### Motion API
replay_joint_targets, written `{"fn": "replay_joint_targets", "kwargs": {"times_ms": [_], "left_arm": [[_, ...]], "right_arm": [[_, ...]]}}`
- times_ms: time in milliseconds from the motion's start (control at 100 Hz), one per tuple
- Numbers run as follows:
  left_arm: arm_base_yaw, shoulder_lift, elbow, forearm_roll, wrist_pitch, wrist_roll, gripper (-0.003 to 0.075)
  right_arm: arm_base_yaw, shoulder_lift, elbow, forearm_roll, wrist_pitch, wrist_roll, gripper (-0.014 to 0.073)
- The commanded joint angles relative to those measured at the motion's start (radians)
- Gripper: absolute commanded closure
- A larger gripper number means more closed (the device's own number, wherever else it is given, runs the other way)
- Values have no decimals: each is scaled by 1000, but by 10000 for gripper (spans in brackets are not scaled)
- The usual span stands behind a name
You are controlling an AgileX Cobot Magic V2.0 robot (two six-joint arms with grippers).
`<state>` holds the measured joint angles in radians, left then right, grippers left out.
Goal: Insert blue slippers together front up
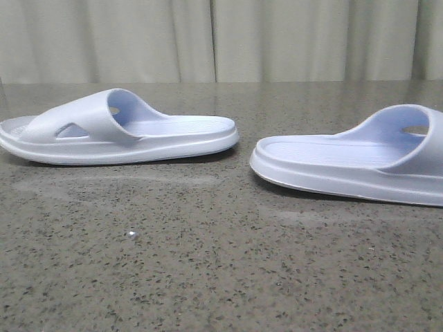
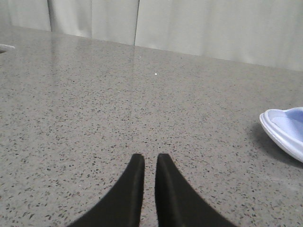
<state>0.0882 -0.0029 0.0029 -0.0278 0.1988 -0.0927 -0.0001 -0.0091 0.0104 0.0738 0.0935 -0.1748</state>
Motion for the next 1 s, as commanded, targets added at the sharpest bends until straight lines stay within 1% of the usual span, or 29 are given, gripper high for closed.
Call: {"fn": "replay_joint_targets", "kwargs": {"times_ms": [0, 890, 990], "left_arm": [[6, 9, 9, -9, -83, -9, 705], [6, 9, 9, -9, -98, -9, 705], [6, 9, 9, -9, -106, -9, 705]], "right_arm": [[-5, -1, 21, -10, -84, -4, 673], [-5, -1, 21, -10, -84, -4, 673], [-5, -1, 21, -2, -118, -4, 673]]}}
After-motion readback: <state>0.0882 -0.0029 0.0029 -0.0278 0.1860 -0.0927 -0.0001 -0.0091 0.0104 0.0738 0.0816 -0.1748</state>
